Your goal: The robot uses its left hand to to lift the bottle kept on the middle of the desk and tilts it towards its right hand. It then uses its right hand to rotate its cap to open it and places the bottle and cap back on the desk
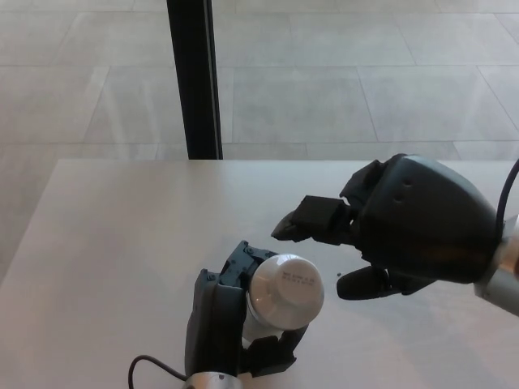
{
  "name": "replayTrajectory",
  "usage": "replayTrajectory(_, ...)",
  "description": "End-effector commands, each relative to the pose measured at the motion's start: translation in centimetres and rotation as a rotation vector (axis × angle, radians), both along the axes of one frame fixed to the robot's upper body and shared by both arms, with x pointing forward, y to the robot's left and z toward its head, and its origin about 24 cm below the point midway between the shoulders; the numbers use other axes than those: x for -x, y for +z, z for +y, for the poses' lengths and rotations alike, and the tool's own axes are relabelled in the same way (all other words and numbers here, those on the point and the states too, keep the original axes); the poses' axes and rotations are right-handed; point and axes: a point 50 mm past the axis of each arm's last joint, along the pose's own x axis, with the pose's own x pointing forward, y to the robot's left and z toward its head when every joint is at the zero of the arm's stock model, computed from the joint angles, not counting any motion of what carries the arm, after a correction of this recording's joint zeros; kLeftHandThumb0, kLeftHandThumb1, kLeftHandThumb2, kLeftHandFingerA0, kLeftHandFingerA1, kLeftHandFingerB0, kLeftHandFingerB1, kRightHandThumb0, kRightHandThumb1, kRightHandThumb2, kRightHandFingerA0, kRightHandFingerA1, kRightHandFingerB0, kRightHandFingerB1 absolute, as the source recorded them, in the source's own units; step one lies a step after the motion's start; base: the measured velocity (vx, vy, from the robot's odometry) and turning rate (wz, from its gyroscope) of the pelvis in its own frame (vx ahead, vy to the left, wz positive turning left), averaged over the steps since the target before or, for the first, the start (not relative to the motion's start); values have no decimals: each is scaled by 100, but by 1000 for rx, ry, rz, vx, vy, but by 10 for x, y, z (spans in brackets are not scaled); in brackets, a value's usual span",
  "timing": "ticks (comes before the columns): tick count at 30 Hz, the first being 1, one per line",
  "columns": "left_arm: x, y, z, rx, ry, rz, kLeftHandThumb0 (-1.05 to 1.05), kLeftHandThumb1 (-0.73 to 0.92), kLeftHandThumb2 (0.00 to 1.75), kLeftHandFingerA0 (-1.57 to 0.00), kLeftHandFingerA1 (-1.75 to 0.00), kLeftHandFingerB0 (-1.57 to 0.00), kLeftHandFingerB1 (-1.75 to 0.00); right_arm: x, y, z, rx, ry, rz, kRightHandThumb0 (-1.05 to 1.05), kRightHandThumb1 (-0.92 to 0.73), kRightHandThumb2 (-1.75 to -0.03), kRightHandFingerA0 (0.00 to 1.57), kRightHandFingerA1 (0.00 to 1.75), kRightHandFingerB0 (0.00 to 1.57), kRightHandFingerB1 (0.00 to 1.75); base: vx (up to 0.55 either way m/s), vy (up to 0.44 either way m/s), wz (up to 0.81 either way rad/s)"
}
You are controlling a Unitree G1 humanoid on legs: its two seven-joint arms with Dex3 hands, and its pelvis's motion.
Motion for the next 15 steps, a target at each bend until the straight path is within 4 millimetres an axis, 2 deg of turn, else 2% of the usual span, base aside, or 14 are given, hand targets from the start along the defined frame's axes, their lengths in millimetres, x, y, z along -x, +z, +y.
replayTrajectory(1, 6, -19, 2, -5, 20, 114, 15, 75, 116, -81, -175, -60, -160, 1, -5, 0, 1, -26, 10, -60, -61, -64, 94, 160, 44, 55, 0, 0, 0)
replayTrajectory(2, 5, -18, 2, -9, 20, 111, 14, 75, 114, -82, -175, -60, -159, 2, -6, 1, -5, -16, 13, -60, -60, -63, 94, 159, 45, 55, 0, 0, 0)
replayTrajectory(3, 5, -18, 2, 4, 26, 116, 10, 78, 108, -106, -175, -74, -142, 2, -7, 1, 2, -13, 21, -61, -60, -63, 94, 159, 44, 56, 0, 0, 0)
replayTrajectory(4, 5, -19, 2, 1, 27, 115, 0, 82, 86, -105, -175, -71, -139, 3, -7, 1, 13, -11, 29, -62, -60, -64, 93, 159, 43, 56, 0, 0, 0)
replayTrajectory(5, 5, -19, 2, -5, 39, 112, 4, 87, 76, -77, -175, -64, -129, 6, -10, 2, 12, 8, 41, -64, -60, -64, 92, 161, 44, 58, 0, 0, 0)
replayTrajectory(7, 5, -19, 2, -13, 39, 107, 4, 88, 76, -76, -174, -64, -130, 7, -10, 3, 1, 15, 44, -65, -60, -64, 91, 164, 44, 59, 0, 0, 0)
replayTrajectory(8, 5, -19, 2, -20, 41, 104, 5, 88, 77, -80, -162, -67, -123, 8, -11, 3, 2, 15, 50, -66, -60, -64, 90, 165, 42, 60, 0, 0, 0)
replayTrajectory(10, 6, -19, 2, -26, 43, 102, -3, 87, 78, -80, -158, -65, -117, 9, -11, 5, -2, 20, 50, -67, -60, -65, 90, 167, 42, 61, 0, 0, 0)
replayTrajectory(11, 6, -19, 1, -27, 46, 106, -8, 92, 68, -87, -152, -67, -119, 10, -12, 6, -23, 32, 42, -58, -43, -94, 125, 139, 45, 67, 0, 0, 0)
replayTrajectory(12, 7, -20, 1, -20, 58, 110, -10, 92, 69, -86, -146, -65, -111, 11, -12, 7, -21, 27, 39, -68, -60, -64, 91, 168, 44, 60, 0, 0, 0)
replayTrajectory(13, 8, -20, 0, -11, 52, 104, -1, 91, 78, -76, -155, -58, -92, 13, -11, 8, -36, 26, 42, -67, -61, -65, 90, 167, 44, 60, 0, 0, 0)
replayTrajectory(14, 8, -20, 0, -8, 50, 102, -1, 91, 78, -76, -155, -58, -92, 13, -10, 9, -43, 25, 44, -67, -61, -65, 90, 167, 44, 60, 0, 0, 0)
replayTrajectory(15, 8, -21, 0, -9, 53, 99, -5, 92, 71, -78, -147, -61, -96, 13, -10, 10, -61, 21, 48, -60, -46, -95, 124, 140, 45, 67, 0, 0, 0)
